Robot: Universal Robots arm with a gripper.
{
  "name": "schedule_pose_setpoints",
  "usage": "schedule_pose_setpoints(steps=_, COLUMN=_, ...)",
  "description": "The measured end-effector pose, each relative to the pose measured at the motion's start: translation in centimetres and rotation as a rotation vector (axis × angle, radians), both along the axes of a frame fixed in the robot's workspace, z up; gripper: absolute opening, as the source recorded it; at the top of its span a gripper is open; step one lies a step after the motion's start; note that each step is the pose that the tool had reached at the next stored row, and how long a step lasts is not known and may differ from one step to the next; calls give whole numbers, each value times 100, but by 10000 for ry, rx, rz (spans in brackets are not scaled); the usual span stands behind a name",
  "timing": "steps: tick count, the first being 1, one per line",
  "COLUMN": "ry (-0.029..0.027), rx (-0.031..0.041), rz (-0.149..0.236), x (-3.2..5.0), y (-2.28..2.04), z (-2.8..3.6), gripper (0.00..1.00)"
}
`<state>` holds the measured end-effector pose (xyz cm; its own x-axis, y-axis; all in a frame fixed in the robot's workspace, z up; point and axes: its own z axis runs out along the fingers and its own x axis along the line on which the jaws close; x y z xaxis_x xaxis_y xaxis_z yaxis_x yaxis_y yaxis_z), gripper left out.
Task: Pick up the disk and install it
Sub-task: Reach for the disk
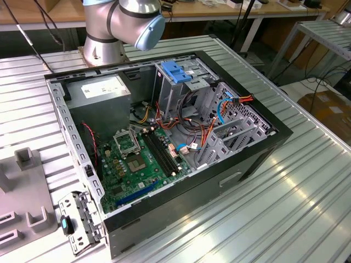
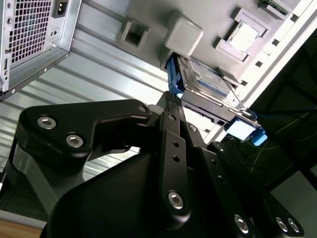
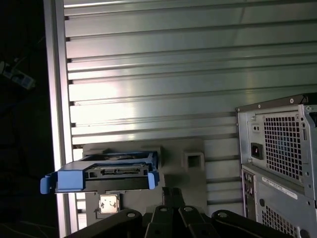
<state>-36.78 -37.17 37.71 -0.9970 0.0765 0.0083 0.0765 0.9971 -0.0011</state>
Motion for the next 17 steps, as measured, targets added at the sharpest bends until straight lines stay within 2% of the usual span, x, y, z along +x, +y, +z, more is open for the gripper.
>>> schedule_pose_setpoints(steps=12, ry=0, rx=0, rz=0, x=-100, y=0, z=0, gripper=11)
schedule_pose_setpoints(steps=17, ry=0, rx=0, rz=-1, x=-166, y=0, z=0, gripper=11)
